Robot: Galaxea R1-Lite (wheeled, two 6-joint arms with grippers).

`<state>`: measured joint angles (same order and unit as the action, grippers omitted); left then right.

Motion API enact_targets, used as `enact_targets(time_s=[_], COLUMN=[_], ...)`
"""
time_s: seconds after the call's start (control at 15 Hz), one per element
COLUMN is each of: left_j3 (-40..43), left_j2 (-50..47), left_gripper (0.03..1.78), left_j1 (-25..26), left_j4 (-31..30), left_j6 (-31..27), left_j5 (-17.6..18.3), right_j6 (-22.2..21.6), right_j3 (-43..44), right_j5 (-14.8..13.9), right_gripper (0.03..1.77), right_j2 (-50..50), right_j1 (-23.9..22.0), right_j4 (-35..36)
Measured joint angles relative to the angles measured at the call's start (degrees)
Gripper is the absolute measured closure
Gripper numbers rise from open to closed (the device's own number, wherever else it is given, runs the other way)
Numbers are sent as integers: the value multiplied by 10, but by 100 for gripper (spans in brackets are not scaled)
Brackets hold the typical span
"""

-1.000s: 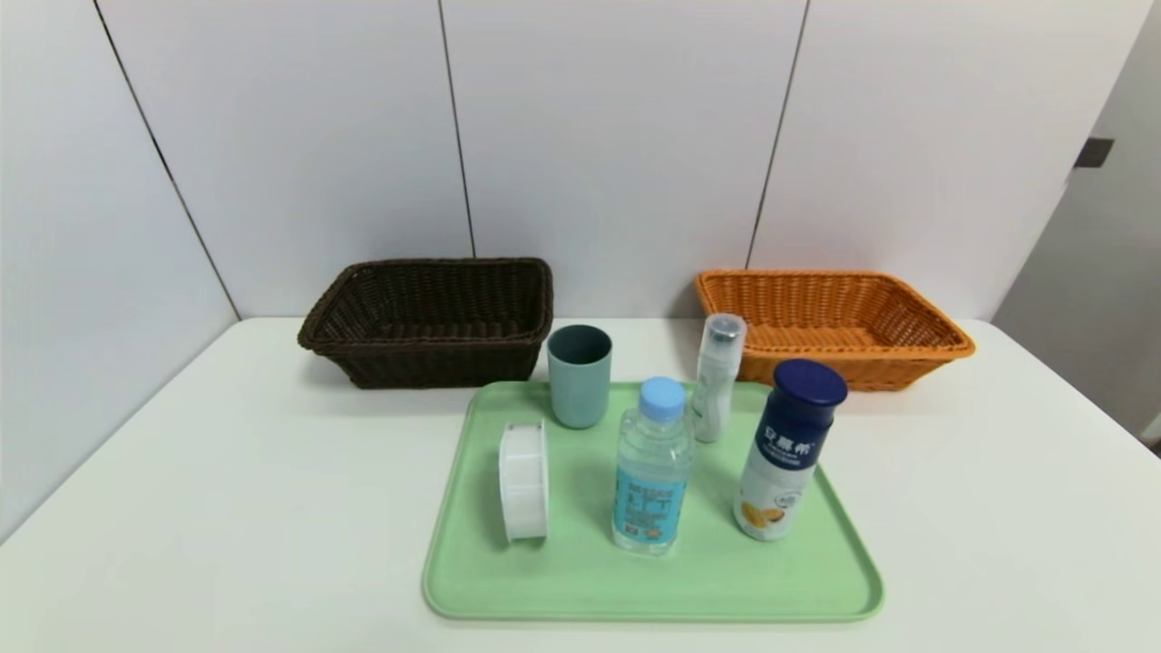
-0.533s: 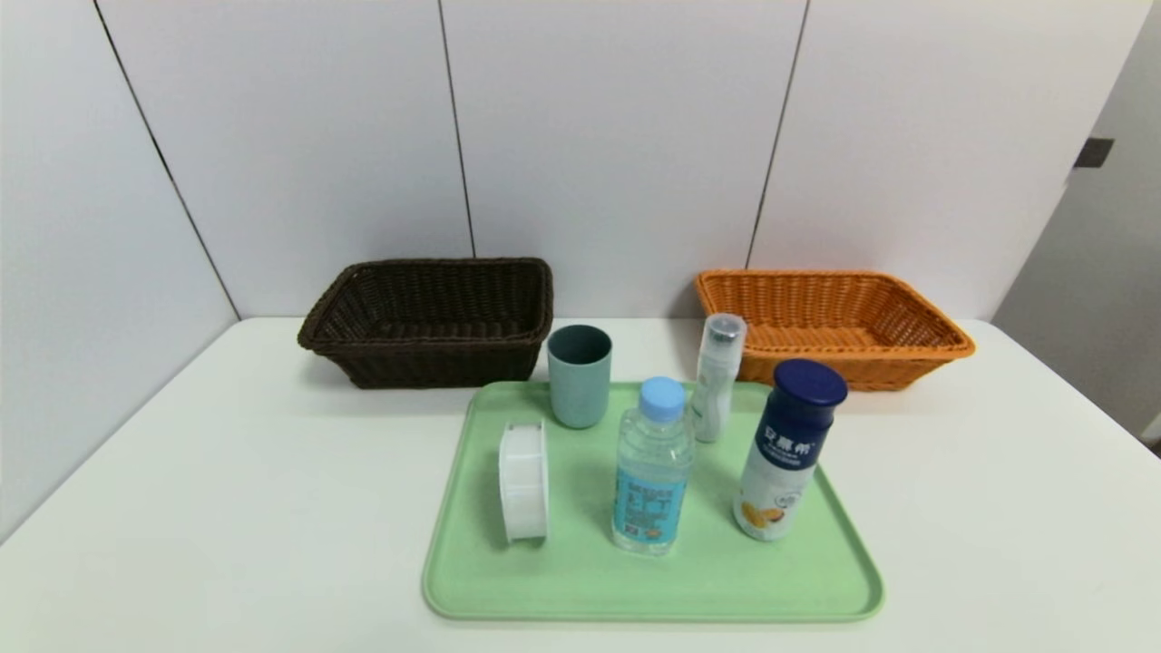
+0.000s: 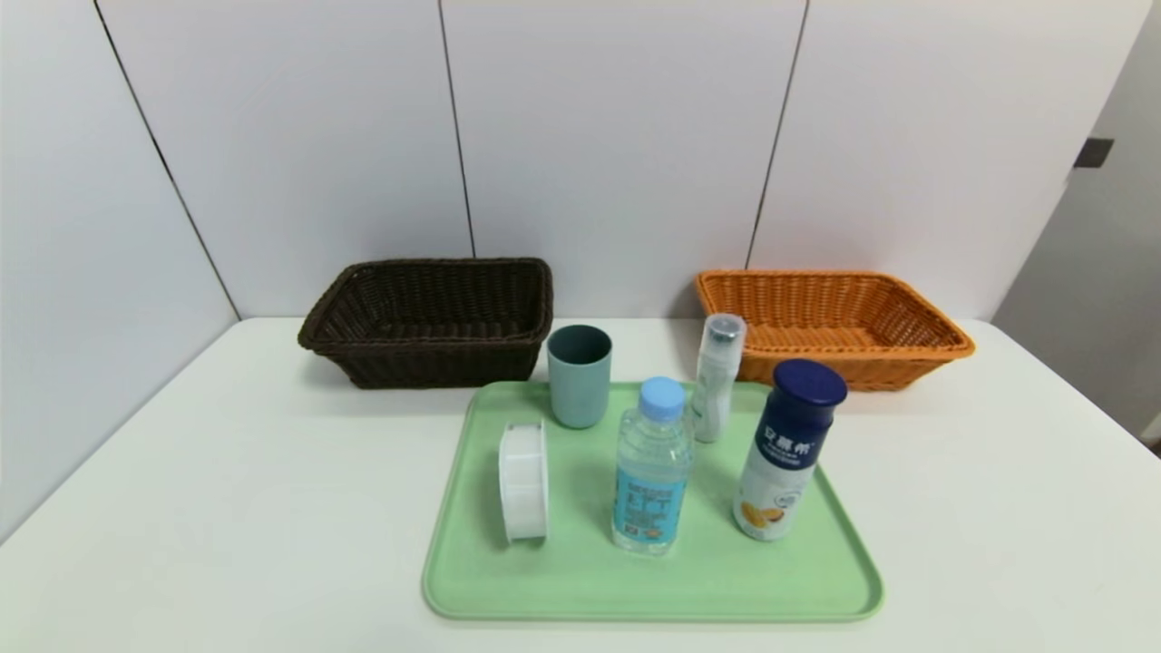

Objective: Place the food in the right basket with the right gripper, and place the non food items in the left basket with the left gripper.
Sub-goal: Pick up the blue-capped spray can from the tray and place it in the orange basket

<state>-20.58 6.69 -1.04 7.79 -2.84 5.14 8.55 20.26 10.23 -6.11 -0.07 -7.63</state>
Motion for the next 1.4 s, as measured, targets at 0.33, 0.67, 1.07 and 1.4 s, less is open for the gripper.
enact_targets(time_s=[0.33, 0.67, 1.07, 1.4], left_j3=[-113, -130, -100, -83], left_j2=[140, 267, 342, 338], left_gripper=[12, 12, 12, 12], left_j1=[-1, -2, -2, -2], left_j4=[-25, -122, -193, -192], left_j6=[0, -4, -2, -1], left_j5=[11, 25, 25, 25], right_j6=[-4, -5, -1, -5], right_j3=[128, 163, 92, 10], right_j5=[17, 40, 40, 40], right_gripper=[9, 9, 9, 9], right_j2=[-145, -296, -381, -407], right_j1=[5, 7, 28, 95], right_j4=[28, 132, 215, 229])
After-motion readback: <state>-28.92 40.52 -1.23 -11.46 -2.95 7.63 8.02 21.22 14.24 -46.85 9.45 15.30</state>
